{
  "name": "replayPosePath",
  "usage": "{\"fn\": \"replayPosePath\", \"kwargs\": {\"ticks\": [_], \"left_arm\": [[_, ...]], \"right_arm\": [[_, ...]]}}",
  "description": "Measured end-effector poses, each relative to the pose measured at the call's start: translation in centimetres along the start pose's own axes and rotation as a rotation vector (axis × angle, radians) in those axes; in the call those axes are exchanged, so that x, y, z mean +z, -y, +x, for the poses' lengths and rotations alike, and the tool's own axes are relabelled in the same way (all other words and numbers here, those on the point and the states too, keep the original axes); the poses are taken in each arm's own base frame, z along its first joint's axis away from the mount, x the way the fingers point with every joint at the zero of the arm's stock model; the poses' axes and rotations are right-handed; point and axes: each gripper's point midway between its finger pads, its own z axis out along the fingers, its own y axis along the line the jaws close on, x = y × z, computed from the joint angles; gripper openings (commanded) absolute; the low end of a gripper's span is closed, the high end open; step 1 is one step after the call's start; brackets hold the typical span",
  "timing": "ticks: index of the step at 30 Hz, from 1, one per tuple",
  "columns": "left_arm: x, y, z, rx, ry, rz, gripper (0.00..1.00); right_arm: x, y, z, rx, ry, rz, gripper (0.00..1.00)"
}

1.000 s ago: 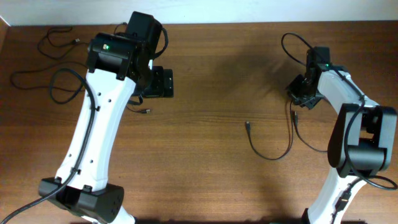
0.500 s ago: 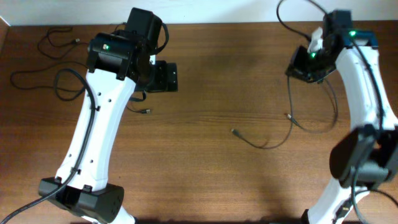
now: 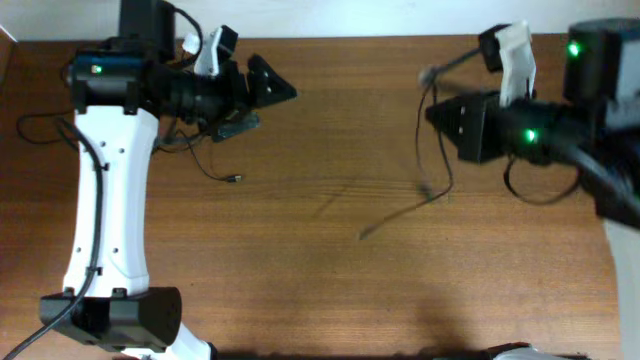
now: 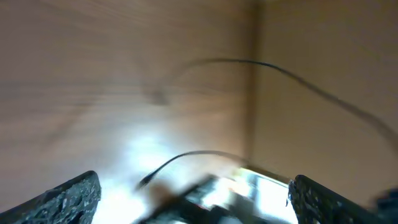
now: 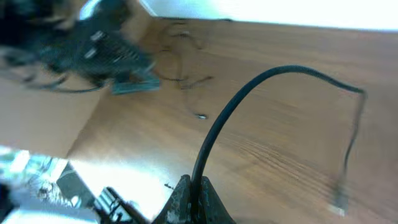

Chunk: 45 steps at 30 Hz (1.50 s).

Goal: Untangle cables

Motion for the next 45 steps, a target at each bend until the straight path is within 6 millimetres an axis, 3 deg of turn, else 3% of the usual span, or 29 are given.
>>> {"fn": "replayPosePath", "kwargs": {"ticks": [3,7,12,21,25,32,45], "left_arm": [[-0.5,3.1,1.2,-0.061,-0.077,0.188,0.96],[-1.4,6.6,2.7,-0.113,-0.182,0.380,0.91],[-2.1,7.9,3.3,-0.222,-0.249,0.450,0.92],[-2.8,9.0,3.8,-0.335,-0.319,0.504,0.88],[-2.7,8.9,3.8,-0.376,-0.328,0.493,0.74],[-2.6,8.8,3.7,-0.407,-0.328,0.476,0.63],[-2.6,8.7,3.7,-0.418,-0.327,0.471,0.42]], "right_arm": [[-0.6,-2.6,0.6,-0.078,-0.001,-0.073,0.04],[0.6,-4.4,1.1,-0.113,-0.042,-0.168,0.04],[2.8,-6.2,1.5,-0.166,-0.087,-0.260,0.04],[7.2,-6.5,2.2,-0.191,-0.171,-0.303,0.04],[8.8,-8.3,1.4,-0.225,-0.140,-0.335,0.04],[9.7,-11.0,1.1,-0.234,-0.104,-0.346,0.04],[10.1,-9.6,1.2,-0.209,-0.112,-0.258,0.04]]}}
